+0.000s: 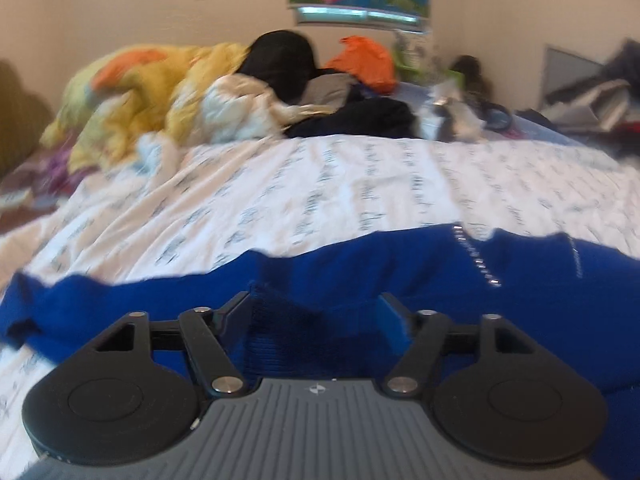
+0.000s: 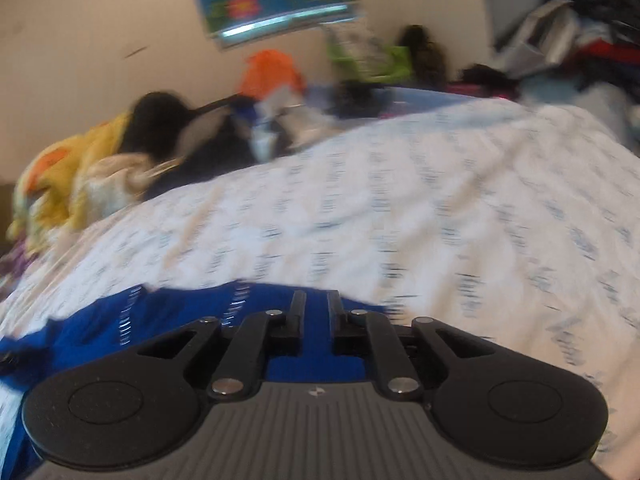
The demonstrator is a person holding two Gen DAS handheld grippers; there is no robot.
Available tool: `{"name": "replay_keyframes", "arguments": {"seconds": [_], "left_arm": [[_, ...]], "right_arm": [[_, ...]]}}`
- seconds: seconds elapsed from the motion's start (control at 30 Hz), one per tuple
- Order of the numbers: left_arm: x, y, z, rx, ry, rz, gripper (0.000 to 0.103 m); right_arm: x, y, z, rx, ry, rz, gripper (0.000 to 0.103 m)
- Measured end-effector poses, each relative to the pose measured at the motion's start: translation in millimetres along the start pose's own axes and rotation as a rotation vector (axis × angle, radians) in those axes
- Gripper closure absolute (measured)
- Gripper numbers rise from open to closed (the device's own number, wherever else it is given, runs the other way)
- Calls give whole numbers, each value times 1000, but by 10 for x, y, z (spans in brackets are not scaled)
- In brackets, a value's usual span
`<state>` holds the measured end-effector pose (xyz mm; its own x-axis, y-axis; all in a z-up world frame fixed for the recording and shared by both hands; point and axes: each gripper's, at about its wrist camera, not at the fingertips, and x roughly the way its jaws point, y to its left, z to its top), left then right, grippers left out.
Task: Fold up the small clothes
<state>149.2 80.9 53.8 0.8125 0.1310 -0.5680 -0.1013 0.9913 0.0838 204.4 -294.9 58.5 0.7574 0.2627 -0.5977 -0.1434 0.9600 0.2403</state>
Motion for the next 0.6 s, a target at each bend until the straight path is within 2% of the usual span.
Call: {"name": "replay_keyframes", "arguments": {"seconds": [0.03, 0.07, 0.13, 0.17, 0.2, 0.27, 0.33, 0.4, 0.5, 0.57, 0.6], "left_arm": [[16, -84, 37, 27, -11, -6, 32], [36, -126, 85, 46, -22, -26, 31], [137, -133, 192, 77, -28, -64, 22], [230, -107, 235, 87, -30, -64, 13], [338, -74, 279, 99, -26, -56, 9], [601, -2, 359, 111, 21, -54, 10], [821, 35, 389, 102, 68, -69, 11], [956, 26, 372, 81, 87, -80, 11], [1036, -71, 303, 89, 101, -147, 10], [1107, -149, 263, 106, 113, -163, 8], [1167, -166, 250, 109, 132, -159, 6]], "right_arm": [[104, 39, 6, -18, 19, -33, 71], [191, 19, 5, -9, 30, -69, 71], [262, -138, 13, 61, 44, -100, 71], [253, -256, 5, 107, 43, -102, 71], [228, -377, -11, 148, 42, -101, 71], [232, -599, -57, 216, 72, -100, 67], [296, -726, -98, 262, 118, -74, 67], [313, -737, -93, 282, 124, -29, 65], [402, -697, -70, 293, 148, 51, 65], [454, -611, -55, 229, 155, 42, 79], [481, -573, -47, 194, 163, 15, 97]]}}
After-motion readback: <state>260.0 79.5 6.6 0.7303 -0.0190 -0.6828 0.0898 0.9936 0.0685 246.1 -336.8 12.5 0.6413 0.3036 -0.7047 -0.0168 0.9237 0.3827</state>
